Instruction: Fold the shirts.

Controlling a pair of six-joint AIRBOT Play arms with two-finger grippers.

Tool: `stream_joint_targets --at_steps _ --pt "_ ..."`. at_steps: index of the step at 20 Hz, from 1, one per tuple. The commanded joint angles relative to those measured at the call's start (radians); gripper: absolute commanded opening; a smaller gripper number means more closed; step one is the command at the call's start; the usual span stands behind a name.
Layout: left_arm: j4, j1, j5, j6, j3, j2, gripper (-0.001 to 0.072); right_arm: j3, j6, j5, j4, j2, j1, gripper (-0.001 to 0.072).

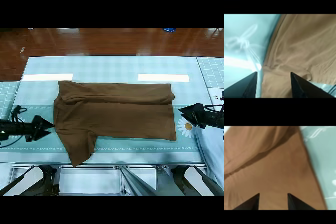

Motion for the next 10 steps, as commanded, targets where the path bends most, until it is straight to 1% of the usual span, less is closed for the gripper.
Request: stream_joint_targets --at_steps 1,3,5,6,7,8,9,10 --pt "0.019 -0.055 0.064 -0.024 -0.108 0.023 0.0509 -0.047 -0.019 0.017 0.05 0.049 -0.006 0.0403" --pt "0.02 -0.114 0.091 -0.035 -0.128 0.008 0.0509 -0.047 -0.019 0.03 0.058 0.049 -0.006 0.0403" --pt "-0.02 -0.183 0.11 -0.034 -0.136 -0.015 0.051 -0.047 -0.014 0.024 0.072 0.049 -0.011 0.0403" --pt "-0.034 -0.222 0.129 -0.034 -0.137 -0.025 0.0509 -0.047 -0.006 0.018 0.084 0.049 -0.029 0.0403" --pt "-0.048 -0.266 0.149 -0.035 -0.137 -0.034 0.0494 -0.043 0.024 0.006 0.065 0.049 -0.063 0.0403" --pt "-0.058 -0.302 0.155 -0.034 -0.134 -0.039 0.0203 -0.041 0.078 -0.006 -0.004 0.049 -0.112 0.0403" --pt "-0.062 -0.324 0.163 -0.032 -0.131 -0.039 0.0033 -0.041 0.136 0.004 -0.12 0.049 -0.164 0.0403" --pt "-0.066 -0.334 0.163 -0.031 -0.128 -0.039 0.002 -0.045 0.191 0.033 -0.253 0.049 -0.195 0.0403"
